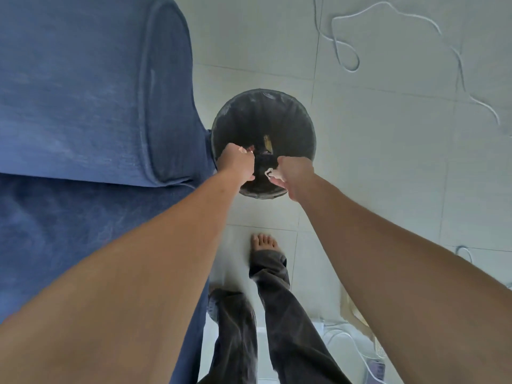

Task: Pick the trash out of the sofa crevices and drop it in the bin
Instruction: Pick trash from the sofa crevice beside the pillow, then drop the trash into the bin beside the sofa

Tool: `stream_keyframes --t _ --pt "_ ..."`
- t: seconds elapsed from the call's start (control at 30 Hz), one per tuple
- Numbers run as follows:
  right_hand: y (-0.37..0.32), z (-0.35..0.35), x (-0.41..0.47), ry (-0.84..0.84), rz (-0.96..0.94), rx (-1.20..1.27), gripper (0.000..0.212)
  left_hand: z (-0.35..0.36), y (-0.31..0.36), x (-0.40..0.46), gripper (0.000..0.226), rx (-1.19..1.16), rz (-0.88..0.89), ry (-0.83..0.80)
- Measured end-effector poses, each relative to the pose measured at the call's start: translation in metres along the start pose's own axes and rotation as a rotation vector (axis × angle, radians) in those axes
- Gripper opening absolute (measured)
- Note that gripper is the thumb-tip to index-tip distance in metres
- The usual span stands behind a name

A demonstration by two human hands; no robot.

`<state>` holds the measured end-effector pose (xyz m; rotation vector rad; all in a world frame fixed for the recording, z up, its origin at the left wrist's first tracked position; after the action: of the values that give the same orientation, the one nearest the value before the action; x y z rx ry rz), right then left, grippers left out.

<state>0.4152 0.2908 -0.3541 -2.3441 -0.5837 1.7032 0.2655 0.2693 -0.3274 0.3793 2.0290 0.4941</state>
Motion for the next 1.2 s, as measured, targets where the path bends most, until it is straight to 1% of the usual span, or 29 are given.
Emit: stream_keyframes --t 0.07,0.1,0.2,0.33,0.43,0.6,0.7,0.83,0.97,1.03,1.13,1.2 --pt "-0.012 0.0 0.007 0.044 0.008 0.003 0.026 0.009 0.012 0.008 0.042 0.017 0.008 -0.014" --pt "-0.016 0.0 0.01 0.057 0.021 -0.005 0.028 0.014 0.017 0.013 0.046 0.021 0.012 -0.021" --pt "-0.027 0.003 0.022 0.043 0.032 -0.003 0.045 0.022 0.025 0.02 0.056 0.075 -0.026 -0.013" --pt "-0.03 -0.001 0.03 0.055 0.043 -0.012 0.04 0.025 0.026 0.025 0.066 0.078 -0.099 -0.005" --pt "-0.032 -0.004 0.031 0.075 0.03 -0.031 0.037 0.022 0.025 0.025 0.069 0.077 -0.105 0.001" --pt "-0.047 -0.006 0.013 0.084 -0.028 -0.079 0.035 0.007 0.035 0.015 0.07 0.101 -0.049 0.029" --pt "-0.062 -0.007 -0.008 0.082 -0.093 -0.117 0.039 -0.007 0.05 -0.001 0.07 0.147 0.009 0.039" --pt "-0.096 -0.009 -0.06 0.049 -0.209 -0.188 0.047 -0.046 0.086 -0.038 0.071 0.185 0.103 0.068" --pt "-0.137 -0.005 -0.127 -0.017 -0.352 -0.225 0.047 -0.098 0.125 -0.079 0.063 0.171 0.213 0.091" --pt "-0.159 0.001 -0.17 -0.026 -0.433 -0.251 0.046 -0.136 0.14 -0.102 0.066 0.118 0.227 0.151" --pt "-0.184 0.014 -0.225 -0.04 -0.54 -0.307 0.041 -0.182 0.148 -0.13 0.071 -0.009 0.206 0.176" --pt "-0.198 0.024 -0.264 -0.051 -0.61 -0.355 0.039 -0.215 0.149 -0.151 0.07 -0.094 0.202 0.198"
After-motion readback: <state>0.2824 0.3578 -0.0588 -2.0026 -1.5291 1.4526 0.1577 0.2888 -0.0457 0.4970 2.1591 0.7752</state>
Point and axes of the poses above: each hand's wrist, its own x-axis towards the middle knuckle, its own z-axis out of the palm, y = z × x, the point moved 7 cm from there along x, towards the middle knuckle, and after that the axes turned 8 degrees about y, right-handed, at the moved point
